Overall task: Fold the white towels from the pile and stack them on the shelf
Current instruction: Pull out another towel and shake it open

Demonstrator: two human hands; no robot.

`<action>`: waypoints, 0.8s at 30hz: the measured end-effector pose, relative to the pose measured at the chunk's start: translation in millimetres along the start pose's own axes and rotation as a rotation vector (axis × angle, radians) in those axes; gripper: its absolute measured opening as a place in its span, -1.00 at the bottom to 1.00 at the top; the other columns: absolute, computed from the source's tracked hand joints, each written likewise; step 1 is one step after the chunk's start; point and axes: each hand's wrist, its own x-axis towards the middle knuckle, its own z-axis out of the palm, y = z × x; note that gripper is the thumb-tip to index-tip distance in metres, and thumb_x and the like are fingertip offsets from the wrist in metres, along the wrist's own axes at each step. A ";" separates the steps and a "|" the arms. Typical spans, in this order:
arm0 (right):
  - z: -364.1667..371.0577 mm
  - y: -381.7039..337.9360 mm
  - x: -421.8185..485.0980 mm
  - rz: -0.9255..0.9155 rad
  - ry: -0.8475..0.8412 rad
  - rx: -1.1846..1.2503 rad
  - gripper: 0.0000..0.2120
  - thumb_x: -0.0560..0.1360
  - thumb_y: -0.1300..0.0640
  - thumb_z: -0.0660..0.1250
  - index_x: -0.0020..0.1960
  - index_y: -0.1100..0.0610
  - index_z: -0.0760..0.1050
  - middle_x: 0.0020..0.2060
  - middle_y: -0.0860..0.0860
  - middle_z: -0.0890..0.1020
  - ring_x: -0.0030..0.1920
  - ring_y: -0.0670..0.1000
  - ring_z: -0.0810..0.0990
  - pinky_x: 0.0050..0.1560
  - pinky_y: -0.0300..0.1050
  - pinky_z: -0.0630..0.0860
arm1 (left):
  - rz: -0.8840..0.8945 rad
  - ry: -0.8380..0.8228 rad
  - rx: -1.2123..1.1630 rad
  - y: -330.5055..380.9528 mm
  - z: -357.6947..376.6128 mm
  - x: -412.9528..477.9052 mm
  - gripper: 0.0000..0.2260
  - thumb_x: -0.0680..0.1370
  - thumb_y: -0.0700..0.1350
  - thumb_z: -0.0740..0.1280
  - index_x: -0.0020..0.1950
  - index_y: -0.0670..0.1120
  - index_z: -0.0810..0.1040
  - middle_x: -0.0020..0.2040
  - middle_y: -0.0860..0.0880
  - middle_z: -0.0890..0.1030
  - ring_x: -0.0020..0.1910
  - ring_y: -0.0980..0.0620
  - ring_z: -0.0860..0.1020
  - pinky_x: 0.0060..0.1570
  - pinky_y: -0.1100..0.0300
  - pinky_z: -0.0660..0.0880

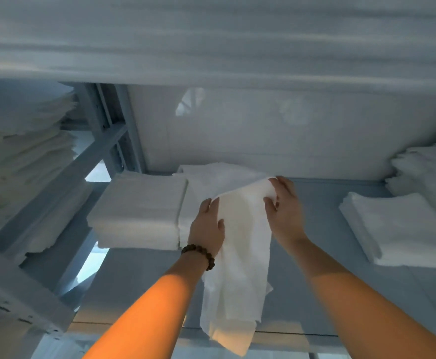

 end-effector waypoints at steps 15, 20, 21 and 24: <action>-94.5 45.0 -36.2 0.121 0.214 -0.088 -0.64 0.45 0.48 0.17 0.17 0.24 0.50 0.08 0.16 0.59 0.08 0.18 0.56 0.07 -0.29 0.33 | 0.390 0.143 -0.117 61.1 -3.3 -13.1 -0.82 0.57 -0.22 0.24 0.11 -0.06 0.55 -0.28 -0.01 0.58 -0.27 0.03 0.53 -0.26 0.18 0.45; -125.7 88.0 -34.1 0.235 0.248 -0.125 -0.74 0.50 0.38 0.23 0.16 0.28 0.52 0.02 0.23 0.60 0.03 0.21 0.57 0.09 -0.08 0.41 | 0.344 0.045 -0.165 89.2 17.9 -17.3 -0.69 0.60 -0.12 0.21 0.34 0.05 0.38 -0.29 -0.01 0.59 -0.28 0.07 0.52 -0.23 0.25 0.41; -132.9 97.9 -33.9 0.239 0.241 -0.133 -0.77 0.50 0.38 0.24 0.11 0.30 0.56 0.02 0.24 0.60 0.03 0.22 0.57 0.11 -0.06 0.42 | 0.361 0.034 -0.162 96.2 23.5 -17.1 -0.70 0.60 -0.12 0.21 0.33 0.03 0.44 -0.19 -0.04 0.64 -0.20 0.04 0.57 -0.15 0.27 0.42; -157.2 129.3 -33.8 0.284 0.248 -0.114 -0.82 0.49 0.39 0.25 0.00 0.31 0.61 -0.03 0.24 0.61 0.00 0.21 0.58 0.08 -0.16 0.39 | 0.367 -0.010 -0.185 123.5 45.4 -17.5 -0.77 0.60 -0.13 0.21 0.21 -0.03 0.57 0.07 0.01 0.65 0.06 0.05 0.59 0.11 0.32 0.42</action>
